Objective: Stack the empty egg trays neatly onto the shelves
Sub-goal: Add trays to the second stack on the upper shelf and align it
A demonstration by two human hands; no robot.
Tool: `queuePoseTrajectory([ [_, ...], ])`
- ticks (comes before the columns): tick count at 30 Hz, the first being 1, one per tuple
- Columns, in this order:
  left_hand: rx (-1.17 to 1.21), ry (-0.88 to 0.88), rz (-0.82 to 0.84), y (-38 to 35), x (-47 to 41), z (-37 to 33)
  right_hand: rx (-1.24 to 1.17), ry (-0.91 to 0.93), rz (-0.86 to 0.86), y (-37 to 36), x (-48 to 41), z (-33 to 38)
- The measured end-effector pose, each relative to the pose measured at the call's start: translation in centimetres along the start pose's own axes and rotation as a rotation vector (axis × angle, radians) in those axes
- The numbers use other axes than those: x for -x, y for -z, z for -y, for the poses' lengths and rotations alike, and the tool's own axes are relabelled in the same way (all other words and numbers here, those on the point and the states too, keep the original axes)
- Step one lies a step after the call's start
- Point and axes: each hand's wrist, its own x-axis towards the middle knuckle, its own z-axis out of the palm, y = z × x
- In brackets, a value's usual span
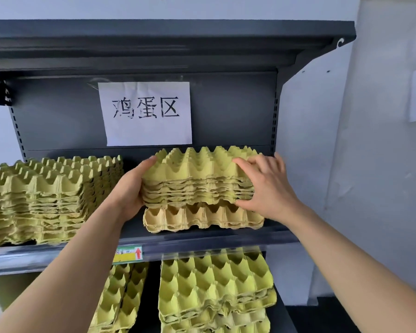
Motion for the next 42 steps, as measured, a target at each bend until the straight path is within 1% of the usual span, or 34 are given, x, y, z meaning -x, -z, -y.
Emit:
queuePoseTrajectory([
  [3,-0.061,-0.059,-0.06,0.5,-0.7,0.8,0.056,-0.023,0.0,-1.4,-0.4,0.8],
  [7,-0.178,-0.042,-0.041,1.6,-1.6,3.4,0.086,-0.023,0.093,-2.9,0.0,0.9],
  [10,-0.235,-0.087,-0.066,1.6,-1.7,5.1,0.112,-0.007,0.134,-3.5,0.4,0.5],
  [14,-0.313,-0.212,-0.106,1.0,-2.2,4.9,0.021,-0.09,0.137,-2.9,0.3,-0.1],
  [16,-0.352,-0.225,-0.111,0.7,-2.9,4.4,0.011,-0.108,0.146,-2.5,0.2,-0.3],
  [18,-0.418,-0.208,-0.151,0.4,-3.4,4.5,0.027,-0.082,0.183,-2.5,0.1,-0.5],
  [21,-0.507,-0.155,-0.213,0.7,-3.4,5.9,0.111,0.011,0.215,-3.4,0.6,-0.7],
  [23,-0.511,-0.118,-0.201,1.1,-3.0,7.0,0.098,0.029,0.237,-3.8,1.2,-0.9],
  [25,-0.471,-0.091,-0.184,1.3,-3.0,6.9,-0.035,-0.038,0.272,-3.2,0.8,-1.1],
  [28,-0.448,-0.089,-0.196,1.5,-4.2,4.7,-0.264,-0.158,0.223,-2.4,-1.2,-2.3],
  [30,-0.462,-0.092,-0.131,1.6,-5.3,3.0,-0.344,-0.219,0.22,-2.3,-3.0,-3.2],
  [32,-0.528,-0.056,-0.04,1.6,-6.4,1.8,-0.342,-0.28,0.323,-2.5,-4.8,-4.1],
  [36,-0.637,0.071,0.035,1.4,-8.6,0.3,-0.299,-0.368,0.54,-3.5,-8.0,-5.3],
  [40,-0.643,0.166,0.113,1.0,-10.8,0.4,-0.25,-0.376,0.659,-5.9,-10.5,-6.3],
  [42,-0.64,0.156,0.08,0.5,-11.7,0.6,-0.25,-0.392,0.696,-7.3,-11.4,-7.1],
])
